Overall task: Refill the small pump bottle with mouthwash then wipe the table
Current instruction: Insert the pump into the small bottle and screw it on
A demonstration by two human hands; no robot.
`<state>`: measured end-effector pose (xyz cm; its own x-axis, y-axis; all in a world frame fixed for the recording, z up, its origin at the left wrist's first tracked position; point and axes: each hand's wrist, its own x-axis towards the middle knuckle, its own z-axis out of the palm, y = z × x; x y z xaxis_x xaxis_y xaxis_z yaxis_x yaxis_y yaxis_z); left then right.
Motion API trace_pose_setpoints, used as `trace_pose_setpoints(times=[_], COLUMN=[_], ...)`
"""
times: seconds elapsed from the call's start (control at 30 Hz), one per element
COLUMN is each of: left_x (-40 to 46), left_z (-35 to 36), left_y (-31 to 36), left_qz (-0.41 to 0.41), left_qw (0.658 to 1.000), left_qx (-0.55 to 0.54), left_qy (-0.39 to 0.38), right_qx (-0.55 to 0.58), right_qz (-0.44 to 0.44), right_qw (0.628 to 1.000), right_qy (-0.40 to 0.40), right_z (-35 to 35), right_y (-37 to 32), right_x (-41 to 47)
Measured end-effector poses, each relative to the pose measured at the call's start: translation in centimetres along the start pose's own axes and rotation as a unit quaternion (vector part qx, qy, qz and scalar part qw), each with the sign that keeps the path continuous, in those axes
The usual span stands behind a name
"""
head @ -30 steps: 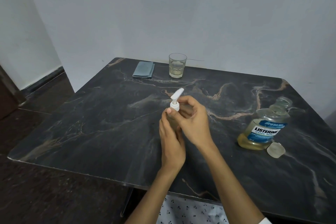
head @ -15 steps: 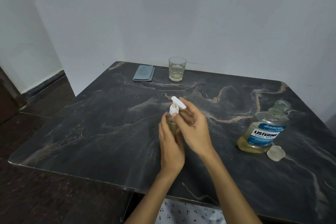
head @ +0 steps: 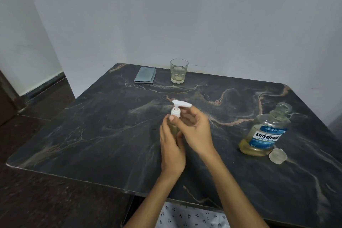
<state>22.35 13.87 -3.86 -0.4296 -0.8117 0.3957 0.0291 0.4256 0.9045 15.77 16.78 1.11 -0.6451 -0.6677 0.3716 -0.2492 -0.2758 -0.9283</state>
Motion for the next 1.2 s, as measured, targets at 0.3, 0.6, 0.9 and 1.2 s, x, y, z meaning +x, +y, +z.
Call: trace_pose_setpoints(times=[0.3, 0.6, 0.9, 1.2], left_x=[0.2, 0.7, 0.1, -1.9], left_z=[-0.2, 0.3, -1.3, -2.1], left_y=[-0.5, 1.0, 1.3, 0.7], left_qz=[0.001, -0.048, -0.065, -0.049], left_qw=[1.0, 0.997, 0.997, 0.942], left_qx=[-0.025, -0.048, -0.006, 0.286], left_qy=[-0.002, 0.03, -0.038, -0.166], right_qx=[-0.055, -0.078, -0.081, -0.204], right_qz=[0.046, 0.011, -0.011, 0.017], right_qw=[0.995, 0.99, 0.996, 0.979], right_qy=[-0.07, 0.12, 0.035, 0.006], right_z=[-0.1, 2.4, 2.0, -2.1], right_y=[-0.1, 0.5, 0.0, -0.1], right_x=[0.7, 0.2, -1.3, -0.8])
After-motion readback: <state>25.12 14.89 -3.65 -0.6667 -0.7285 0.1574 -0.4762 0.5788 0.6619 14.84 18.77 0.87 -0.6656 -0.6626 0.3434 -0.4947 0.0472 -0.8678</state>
